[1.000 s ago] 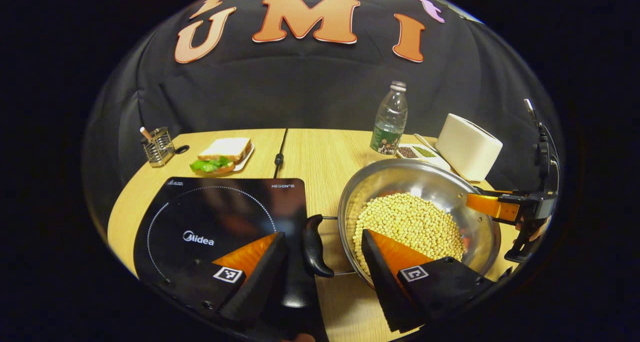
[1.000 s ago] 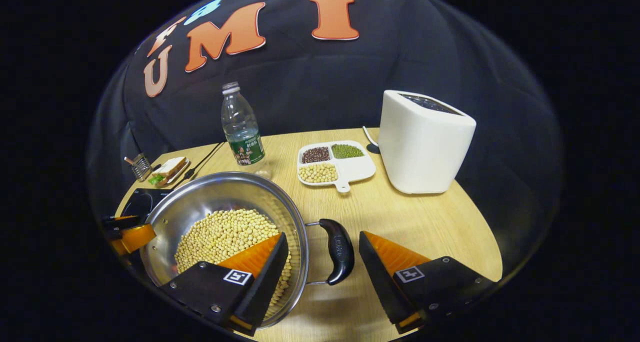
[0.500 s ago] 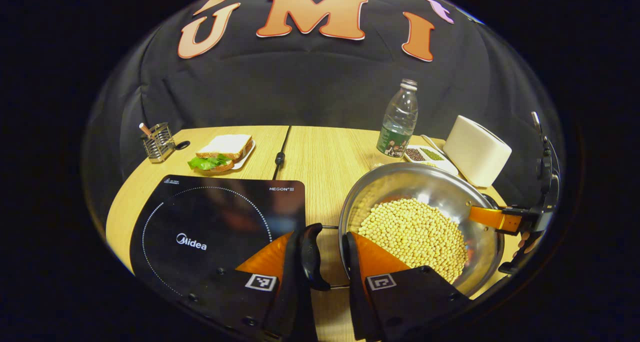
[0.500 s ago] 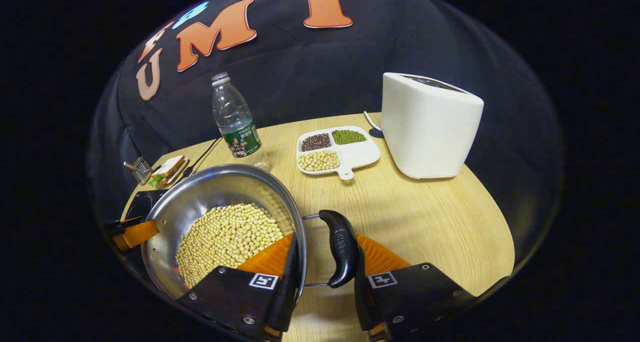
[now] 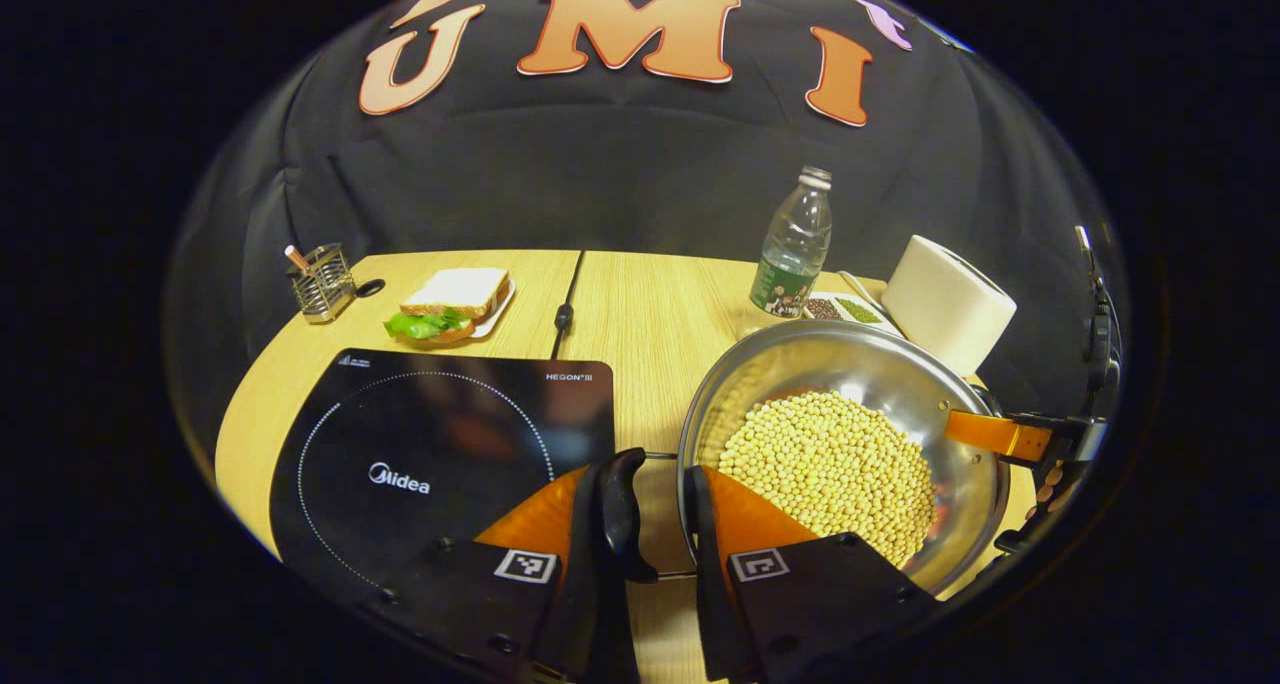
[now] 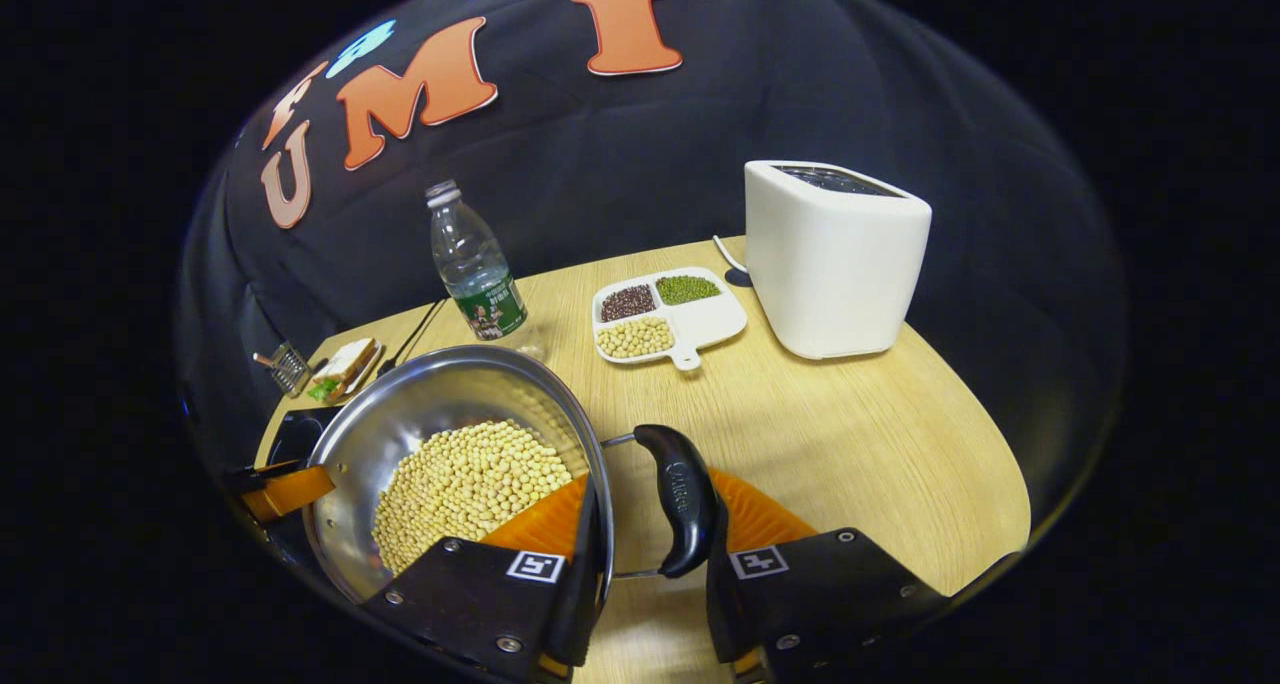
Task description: First push the handle of the pot to place it horizontally, then grasp the pot with both hands and set it on the induction cooktop.
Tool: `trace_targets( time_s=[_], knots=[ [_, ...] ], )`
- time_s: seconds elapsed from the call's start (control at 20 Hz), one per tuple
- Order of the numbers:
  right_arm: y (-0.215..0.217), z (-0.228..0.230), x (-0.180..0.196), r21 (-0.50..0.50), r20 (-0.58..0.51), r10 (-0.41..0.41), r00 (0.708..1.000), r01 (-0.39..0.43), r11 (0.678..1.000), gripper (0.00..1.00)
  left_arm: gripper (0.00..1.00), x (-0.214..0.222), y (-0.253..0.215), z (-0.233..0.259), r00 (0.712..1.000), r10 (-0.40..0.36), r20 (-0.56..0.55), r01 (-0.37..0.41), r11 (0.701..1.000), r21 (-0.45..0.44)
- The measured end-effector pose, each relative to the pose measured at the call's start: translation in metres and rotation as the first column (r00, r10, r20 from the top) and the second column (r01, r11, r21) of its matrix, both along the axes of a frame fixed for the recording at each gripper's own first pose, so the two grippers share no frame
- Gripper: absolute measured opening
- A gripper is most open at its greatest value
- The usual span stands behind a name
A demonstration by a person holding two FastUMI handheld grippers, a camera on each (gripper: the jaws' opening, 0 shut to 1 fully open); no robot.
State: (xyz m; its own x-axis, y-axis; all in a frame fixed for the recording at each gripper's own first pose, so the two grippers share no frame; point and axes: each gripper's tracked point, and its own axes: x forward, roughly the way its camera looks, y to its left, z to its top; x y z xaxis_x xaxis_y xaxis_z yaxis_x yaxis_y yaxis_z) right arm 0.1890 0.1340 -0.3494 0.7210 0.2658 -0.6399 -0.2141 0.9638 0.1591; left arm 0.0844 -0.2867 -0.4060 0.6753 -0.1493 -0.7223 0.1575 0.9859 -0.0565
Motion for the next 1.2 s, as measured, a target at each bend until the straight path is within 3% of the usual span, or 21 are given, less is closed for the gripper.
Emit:
trace_targets(
  time_s=[0.1,0.2,0.3,0.35,0.5,0.55,0.65,0.7,0.8,1.2],
  knots=[
    [0.003,0.01,-0.004,0.011,0.003,-0.004,1.0,0.004,1.0,0.41,0.49,0.002,0.004,0.012,1.0,-0.005,0.01,0.005,1.0,0.006],
    [0.009,0.021,-0.008,0.015,0.007,-0.004,1.0,0.004,1.0,0.46,0.49,0.0,0.011,0.023,1.0,-0.007,0.014,0.007,1.0,0.009],
    [0.018,0.031,-0.014,0.021,0.012,-0.003,1.0,0.003,1.0,0.41,0.5,0.0,0.021,0.032,1.0,-0.008,0.014,0.008,1.0,0.008],
    [0.023,0.036,-0.017,0.021,0.015,0.001,1.0,-0.002,1.0,0.46,0.49,-0.001,0.027,0.038,1.0,-0.007,0.014,0.007,1.0,0.011],
    [0.048,0.047,-0.028,0.037,0.013,0.012,1.0,-0.013,0.999,0.41,0.49,0.0,0.053,0.053,1.0,0.006,0.02,-0.006,1.0,0.022],
    [0.057,0.05,-0.031,0.044,0.014,0.018,1.0,-0.019,0.999,0.46,0.47,0.001,0.064,0.061,1.0,0.012,0.026,-0.013,1.0,0.025],
    [0.078,0.055,-0.039,0.049,0.015,0.033,0.999,-0.034,0.998,0.46,0.49,-0.001,0.086,0.072,0.999,0.024,0.03,-0.025,0.999,0.032],
    [0.09,0.058,-0.043,0.05,0.013,0.043,0.999,-0.044,0.998,0.41,0.49,0.0,0.099,0.073,0.999,0.032,0.027,-0.033,0.999,0.034],
    [0.117,0.061,-0.05,0.05,0.007,0.063,0.998,-0.064,0.997,0.46,0.49,0.001,0.129,0.079,0.998,0.053,0.024,-0.054,0.998,0.04],
    [0.243,0.068,-0.082,0.091,-0.004,0.166,0.986,-0.165,0.982,0.46,0.49,0.005,0.261,0.102,0.983,0.181,0.042,-0.184,0.981,0.065]
  ],
)
